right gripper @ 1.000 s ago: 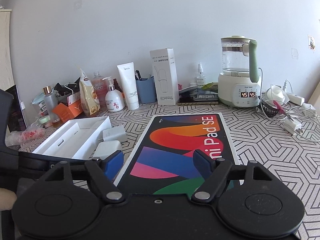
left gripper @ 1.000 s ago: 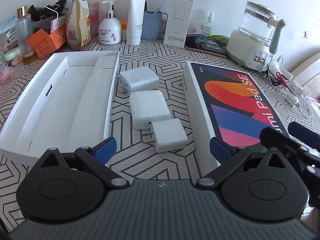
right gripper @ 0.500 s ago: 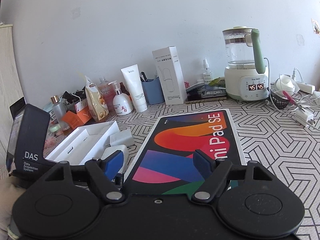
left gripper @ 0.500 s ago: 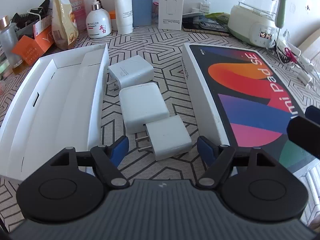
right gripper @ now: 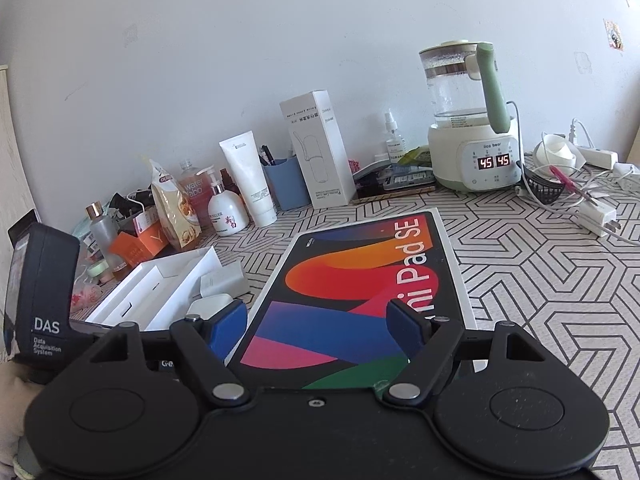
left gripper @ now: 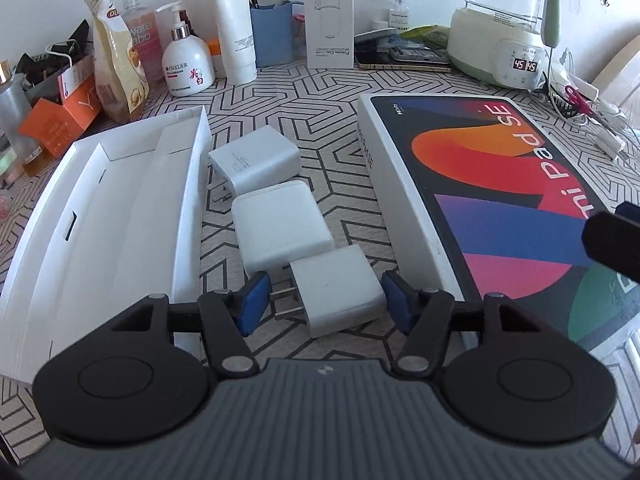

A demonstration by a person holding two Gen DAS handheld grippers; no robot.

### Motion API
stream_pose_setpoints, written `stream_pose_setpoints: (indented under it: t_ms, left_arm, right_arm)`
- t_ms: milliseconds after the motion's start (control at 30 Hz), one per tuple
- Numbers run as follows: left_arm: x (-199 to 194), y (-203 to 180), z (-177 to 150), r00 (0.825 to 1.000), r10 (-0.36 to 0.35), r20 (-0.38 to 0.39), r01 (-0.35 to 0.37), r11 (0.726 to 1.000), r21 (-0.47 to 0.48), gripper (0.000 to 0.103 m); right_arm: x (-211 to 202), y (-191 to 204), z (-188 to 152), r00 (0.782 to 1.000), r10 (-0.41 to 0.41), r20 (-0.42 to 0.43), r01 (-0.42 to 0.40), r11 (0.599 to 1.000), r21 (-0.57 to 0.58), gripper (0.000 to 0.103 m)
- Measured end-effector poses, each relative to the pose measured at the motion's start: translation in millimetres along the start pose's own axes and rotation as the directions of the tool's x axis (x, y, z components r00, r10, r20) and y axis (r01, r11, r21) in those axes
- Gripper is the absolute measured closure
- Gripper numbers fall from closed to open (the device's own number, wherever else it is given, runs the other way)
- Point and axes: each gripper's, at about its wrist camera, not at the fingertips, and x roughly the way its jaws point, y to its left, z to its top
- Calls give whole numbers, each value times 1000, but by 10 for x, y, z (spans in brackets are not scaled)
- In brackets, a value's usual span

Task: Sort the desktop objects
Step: 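Close the left tool on the small white charger plug, then carry the charger with the left tool and lower it into the white tray box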

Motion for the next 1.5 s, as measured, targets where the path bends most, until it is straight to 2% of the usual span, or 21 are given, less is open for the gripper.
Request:
stream_pose_setpoints:
  t_ms: [267,533,700,833,1033,1167,1367,1500]
  left_arm:
    - [-37,-1,-9,1000,1,13,-1,1000,15,43]
    - [-183,24,-39,998,-34,44,33,999,30,43]
    - [-303,151,-86,997,-46,63,47,999,-18,43]
    - [-449,227,-92,995,-28,100,31,999,-28,43]
    - [-670,390,-65,987,-34,156,43,997,-58,43]
    - [-759,523,-101,983,-6,183,20,997,-77,43]
    - [-826,811,-169,981,-5,193,32,990,-139,43]
    - [-865,1031,-219,980,35,193,-1,985,-174,43]
  right_arm:
    - [-27,6,-2,1000,17,2,-17,1000,-3,22]
    - [-9,25,-21,1000,-3,-7,3,1000,1,22]
    - [2,82,-36,1000,-9,-20,8,1000,-18,22]
    - [18,139,-47,1000,3,-30,-4,1000,-30,22]
    - [67,273,-67,999,24,-46,-27,998,-54,22]
    - [102,380,-91,998,11,-60,-17,996,-91,22]
    - [83,485,-105,997,6,-81,-16,993,-121,22]
    - [134,612,-88,997,8,-82,-20,990,-143,21]
